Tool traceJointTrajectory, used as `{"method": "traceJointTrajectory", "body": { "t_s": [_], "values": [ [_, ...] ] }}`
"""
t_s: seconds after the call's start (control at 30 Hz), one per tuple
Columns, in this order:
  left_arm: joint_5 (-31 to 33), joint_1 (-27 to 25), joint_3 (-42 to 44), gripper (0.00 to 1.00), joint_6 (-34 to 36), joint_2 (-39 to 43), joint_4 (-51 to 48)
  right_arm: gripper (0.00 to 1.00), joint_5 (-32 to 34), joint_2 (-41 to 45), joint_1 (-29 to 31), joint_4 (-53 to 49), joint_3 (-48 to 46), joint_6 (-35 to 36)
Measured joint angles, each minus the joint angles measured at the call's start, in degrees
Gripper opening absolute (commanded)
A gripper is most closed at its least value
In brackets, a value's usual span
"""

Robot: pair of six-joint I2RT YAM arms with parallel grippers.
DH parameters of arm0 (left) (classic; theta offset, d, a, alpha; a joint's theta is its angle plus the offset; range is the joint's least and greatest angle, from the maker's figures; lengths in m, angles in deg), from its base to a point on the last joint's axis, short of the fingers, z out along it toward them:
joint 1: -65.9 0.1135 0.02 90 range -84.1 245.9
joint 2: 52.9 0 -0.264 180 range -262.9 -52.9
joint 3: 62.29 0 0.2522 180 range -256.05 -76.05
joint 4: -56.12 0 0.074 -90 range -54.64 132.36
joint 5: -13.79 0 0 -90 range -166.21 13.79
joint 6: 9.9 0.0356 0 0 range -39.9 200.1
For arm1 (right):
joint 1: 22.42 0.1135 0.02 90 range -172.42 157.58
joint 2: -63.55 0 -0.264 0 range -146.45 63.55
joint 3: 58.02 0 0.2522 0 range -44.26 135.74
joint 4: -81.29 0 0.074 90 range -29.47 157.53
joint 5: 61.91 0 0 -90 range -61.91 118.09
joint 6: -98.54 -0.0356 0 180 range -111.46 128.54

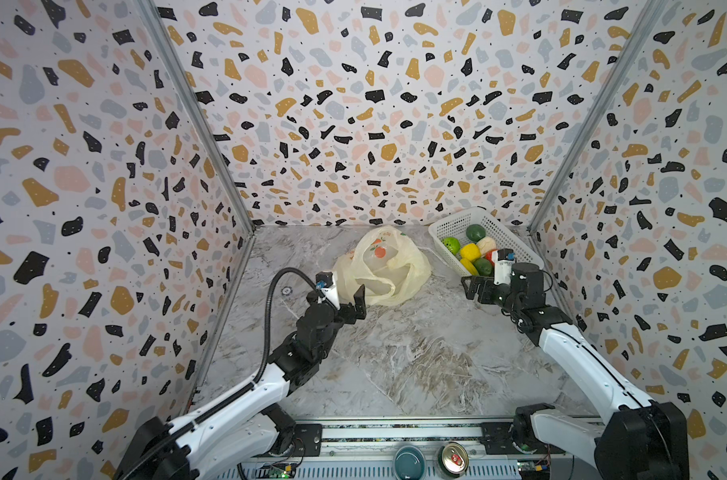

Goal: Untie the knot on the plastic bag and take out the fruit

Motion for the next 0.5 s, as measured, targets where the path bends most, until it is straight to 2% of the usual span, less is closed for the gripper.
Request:
{"method": "traceJointTrajectory", "body": {
  "t_s": [0.17,0.27,0.37,0.5],
  "values": [
    [6.6,0.9,3.4,1.00,3.5,8.4,-4.3,0.99,1.6,0.0,-2.4,2.1,-1.0,2.7],
    [9.1,4.5,6.6,1.00,6.4,11.1,-3.3,0.99,4.0,-0.8,-3.3,4.1,-2.1,4.2],
    [9.6,9.1,9.7,1.00,9.0,10.5,-0.5,0.99,7.1,-1.7,-3.6,8.3,-5.2,5.2],
    [9.3,14.3,12.5,1.00,12.5,4.7,6.2,0.99,10.7,-2.2,-3.9,15.5,-12.2,7.0]
  ]
}}
